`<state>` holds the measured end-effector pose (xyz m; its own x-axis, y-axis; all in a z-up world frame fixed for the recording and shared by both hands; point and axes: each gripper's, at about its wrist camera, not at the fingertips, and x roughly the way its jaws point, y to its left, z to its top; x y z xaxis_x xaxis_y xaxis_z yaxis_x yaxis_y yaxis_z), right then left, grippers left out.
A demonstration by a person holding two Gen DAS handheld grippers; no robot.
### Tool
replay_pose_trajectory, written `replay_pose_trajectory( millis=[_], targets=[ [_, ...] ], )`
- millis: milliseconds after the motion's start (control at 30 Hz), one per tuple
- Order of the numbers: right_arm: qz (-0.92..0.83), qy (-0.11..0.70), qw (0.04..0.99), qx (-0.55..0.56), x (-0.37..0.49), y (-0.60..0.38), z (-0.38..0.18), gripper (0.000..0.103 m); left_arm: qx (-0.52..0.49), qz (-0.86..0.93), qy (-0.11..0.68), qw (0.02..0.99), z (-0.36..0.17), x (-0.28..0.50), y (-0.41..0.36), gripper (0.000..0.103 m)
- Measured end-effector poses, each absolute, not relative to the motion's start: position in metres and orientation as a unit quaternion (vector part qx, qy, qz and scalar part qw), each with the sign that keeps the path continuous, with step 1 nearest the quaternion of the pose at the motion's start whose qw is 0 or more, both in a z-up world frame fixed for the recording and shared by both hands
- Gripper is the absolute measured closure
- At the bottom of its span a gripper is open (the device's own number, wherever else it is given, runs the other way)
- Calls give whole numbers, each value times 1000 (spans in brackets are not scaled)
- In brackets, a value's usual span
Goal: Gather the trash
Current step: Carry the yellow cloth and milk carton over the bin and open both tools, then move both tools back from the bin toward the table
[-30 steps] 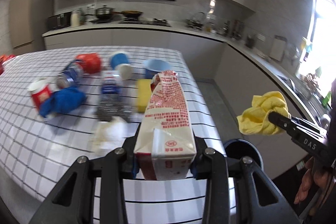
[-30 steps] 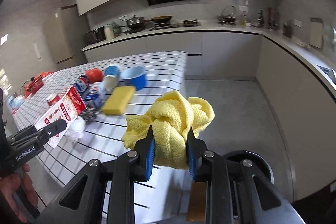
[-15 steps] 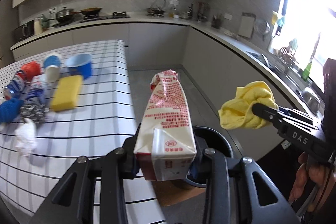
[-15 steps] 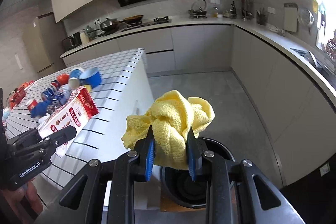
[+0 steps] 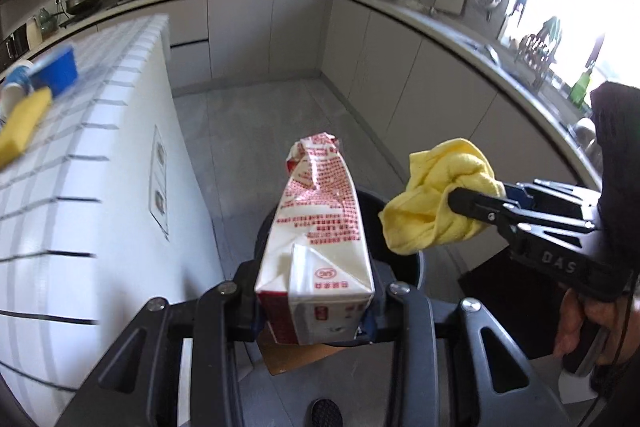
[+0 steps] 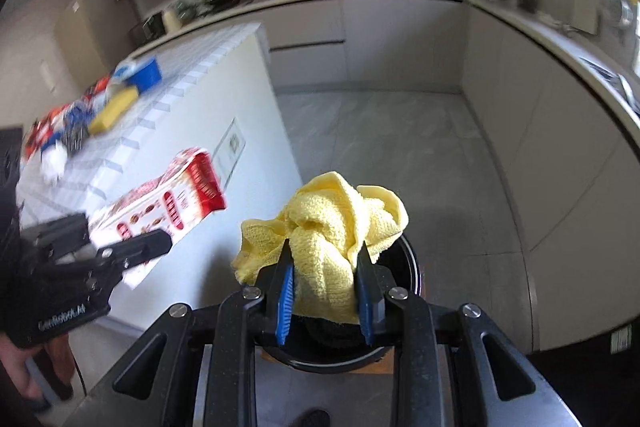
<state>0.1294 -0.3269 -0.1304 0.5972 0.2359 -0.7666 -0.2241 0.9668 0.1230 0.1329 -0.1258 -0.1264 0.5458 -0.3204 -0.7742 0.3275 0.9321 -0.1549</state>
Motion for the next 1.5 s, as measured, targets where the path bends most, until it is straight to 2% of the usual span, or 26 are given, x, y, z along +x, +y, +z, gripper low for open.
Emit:
replay_pose_trajectory(
  millis=[167, 200, 267, 300, 533, 633, 1033, 1500],
  targets=[
    [184, 453, 872, -11, 150, -337, -171, 73, -4, -185, 468, 864, -168, 146, -137, 65],
    [200, 455, 868, -17, 156, -337, -182, 67, -5, -179, 469, 865, -176, 148, -137, 62],
    [204, 471, 857, -34, 168, -338, -209, 21, 5, -131, 490, 862, -193, 152, -137, 24],
    [180, 493, 850, -46, 176, -340, -221, 0, -3, -123, 499, 858, -198, 152, -134, 22],
    [128, 494, 860, -15, 179, -373, -223, 0, 3, -84, 508, 857, -196, 141, -134, 15],
    [112, 493, 862, -18, 180, -367, -217, 0, 1, -76, 508, 858, -189, 140, -138, 4],
    [70, 484, 872, -20, 177, -368, -201, 0, 7, -80, 503, 861, -168, 145, -145, 0],
    [42, 421, 906, 5, 159, -367, -123, 0, 6, -67, 427, 902, -95, 126, -123, 0]
  ],
)
